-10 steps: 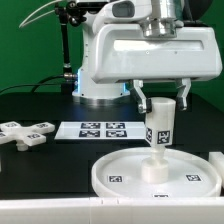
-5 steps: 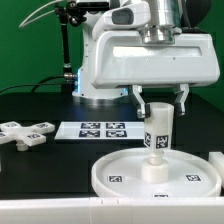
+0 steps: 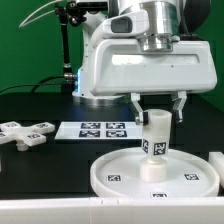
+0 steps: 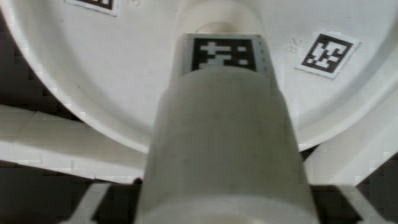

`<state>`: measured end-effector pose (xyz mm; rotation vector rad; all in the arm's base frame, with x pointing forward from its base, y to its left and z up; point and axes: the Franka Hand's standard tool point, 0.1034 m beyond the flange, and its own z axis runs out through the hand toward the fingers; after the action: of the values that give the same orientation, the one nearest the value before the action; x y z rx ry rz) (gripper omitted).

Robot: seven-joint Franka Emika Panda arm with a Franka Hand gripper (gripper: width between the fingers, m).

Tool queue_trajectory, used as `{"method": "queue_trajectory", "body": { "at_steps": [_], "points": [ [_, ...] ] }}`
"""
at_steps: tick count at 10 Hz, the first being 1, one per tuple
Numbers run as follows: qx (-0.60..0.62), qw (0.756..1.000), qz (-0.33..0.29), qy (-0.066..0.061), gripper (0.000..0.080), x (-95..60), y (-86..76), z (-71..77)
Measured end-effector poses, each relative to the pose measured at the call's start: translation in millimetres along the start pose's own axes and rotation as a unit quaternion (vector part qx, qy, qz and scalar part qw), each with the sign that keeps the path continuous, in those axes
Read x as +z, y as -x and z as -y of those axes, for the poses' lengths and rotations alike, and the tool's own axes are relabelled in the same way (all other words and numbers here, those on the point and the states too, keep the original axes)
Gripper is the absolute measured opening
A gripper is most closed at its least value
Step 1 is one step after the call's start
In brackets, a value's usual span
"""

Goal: Assemble round table

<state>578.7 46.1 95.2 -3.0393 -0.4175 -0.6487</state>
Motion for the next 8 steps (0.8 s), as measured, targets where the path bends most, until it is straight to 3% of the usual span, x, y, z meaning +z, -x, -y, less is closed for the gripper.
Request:
{"method": "queue_trajectory", "body": {
  "at_steps": [5, 7, 8],
  "points": [
    [-0.002, 1.000, -0.012, 0.005, 0.0410, 5.7, 1.2, -2.2],
    [-0.002, 1.000, -0.012, 0.005, 0.0612, 5.8, 1.4, -2.1],
    [-0.001, 1.000, -0.012, 0.005, 0.0612, 4.8, 0.9, -2.9]
  ]
}}
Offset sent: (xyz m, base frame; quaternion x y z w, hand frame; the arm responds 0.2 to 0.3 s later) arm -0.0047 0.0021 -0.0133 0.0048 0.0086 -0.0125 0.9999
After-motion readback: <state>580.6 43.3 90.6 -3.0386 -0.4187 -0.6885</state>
